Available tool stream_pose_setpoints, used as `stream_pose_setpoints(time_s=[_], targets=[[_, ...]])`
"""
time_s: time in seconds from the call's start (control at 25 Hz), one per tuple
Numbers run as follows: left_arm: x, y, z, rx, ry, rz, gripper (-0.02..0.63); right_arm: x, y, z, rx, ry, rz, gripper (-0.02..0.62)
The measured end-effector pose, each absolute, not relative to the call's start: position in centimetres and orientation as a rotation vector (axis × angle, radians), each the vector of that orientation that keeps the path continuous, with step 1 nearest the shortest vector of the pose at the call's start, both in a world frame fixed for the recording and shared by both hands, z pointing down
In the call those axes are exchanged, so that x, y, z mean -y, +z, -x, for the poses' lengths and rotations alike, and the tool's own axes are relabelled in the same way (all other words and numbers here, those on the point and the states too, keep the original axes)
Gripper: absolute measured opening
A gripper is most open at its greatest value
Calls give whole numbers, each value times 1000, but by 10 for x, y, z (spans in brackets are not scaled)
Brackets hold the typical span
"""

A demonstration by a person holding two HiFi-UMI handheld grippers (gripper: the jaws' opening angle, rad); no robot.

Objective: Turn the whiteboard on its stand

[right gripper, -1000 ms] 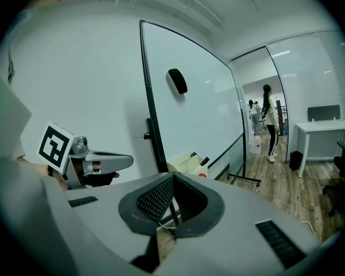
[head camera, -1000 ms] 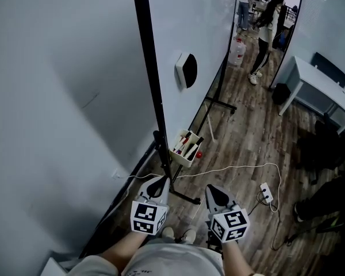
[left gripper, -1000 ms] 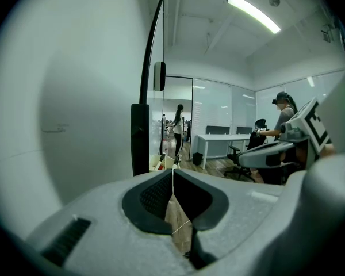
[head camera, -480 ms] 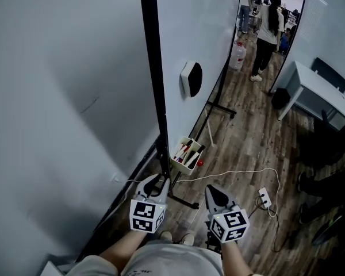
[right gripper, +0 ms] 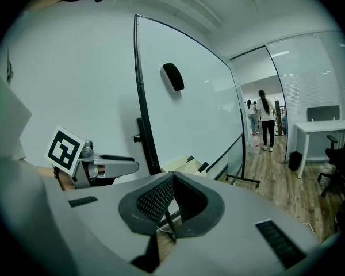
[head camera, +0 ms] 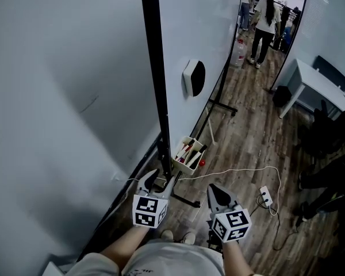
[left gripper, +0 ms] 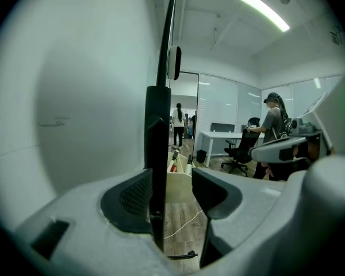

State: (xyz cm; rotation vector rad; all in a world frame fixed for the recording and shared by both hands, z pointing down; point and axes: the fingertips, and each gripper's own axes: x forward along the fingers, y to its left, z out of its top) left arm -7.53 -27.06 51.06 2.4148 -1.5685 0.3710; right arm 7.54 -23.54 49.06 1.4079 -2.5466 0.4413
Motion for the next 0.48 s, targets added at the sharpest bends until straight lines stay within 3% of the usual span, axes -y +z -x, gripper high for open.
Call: stream_pose_setpoints(time_s=[0.48], targets=[[320,509,80,1625,397,-2420,239,238,497,-81,2525,472,-1438,6]])
